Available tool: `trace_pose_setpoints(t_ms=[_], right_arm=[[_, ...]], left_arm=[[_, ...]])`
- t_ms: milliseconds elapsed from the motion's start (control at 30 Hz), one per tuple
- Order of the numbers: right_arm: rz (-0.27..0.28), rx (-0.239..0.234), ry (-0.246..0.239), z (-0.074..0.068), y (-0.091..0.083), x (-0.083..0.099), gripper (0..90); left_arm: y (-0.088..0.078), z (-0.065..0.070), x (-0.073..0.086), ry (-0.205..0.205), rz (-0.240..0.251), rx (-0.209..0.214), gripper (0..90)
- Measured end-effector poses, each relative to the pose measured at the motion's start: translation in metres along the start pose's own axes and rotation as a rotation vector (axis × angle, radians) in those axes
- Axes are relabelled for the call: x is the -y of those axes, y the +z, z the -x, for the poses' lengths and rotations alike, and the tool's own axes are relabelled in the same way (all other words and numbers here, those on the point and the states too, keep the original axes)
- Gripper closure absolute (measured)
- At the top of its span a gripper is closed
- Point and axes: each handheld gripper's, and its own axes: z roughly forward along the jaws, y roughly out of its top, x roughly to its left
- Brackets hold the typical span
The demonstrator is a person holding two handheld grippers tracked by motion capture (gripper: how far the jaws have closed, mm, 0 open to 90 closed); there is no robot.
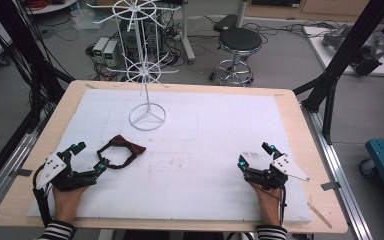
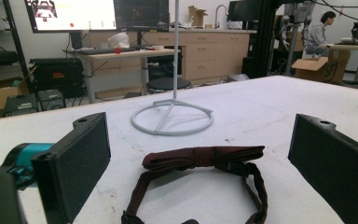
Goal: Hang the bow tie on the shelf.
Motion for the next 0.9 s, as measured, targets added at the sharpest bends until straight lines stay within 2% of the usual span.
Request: trace_pose_setpoints(t_ms=[433, 533, 667, 900], right_arm=[[-0.001, 0.003, -0.008, -0.001, 0.0, 0.0, 2.2], [-0.001, 0.006, -0.005, 0.0, 0.0, 0.0, 2.2], [-0.002, 0.005, -0.008, -0.001, 0.0, 0.0, 2.1], [-0.003, 0.005, -0.004, -0.001, 0.0, 0.0, 2.2]], left_arm=[[0.0, -0.002, 0.0, -0.009, 0.0, 0.002, 5.9], [0.0, -0.004, -0.001, 0.006, -0.007, -0.004, 5.9], [0.001, -0.007, -0.007, 0.005, -0.022, 0.032, 5.9], [0.003, -0.012, -0.016, 0.013, -0.051, 0.069, 5.9]])
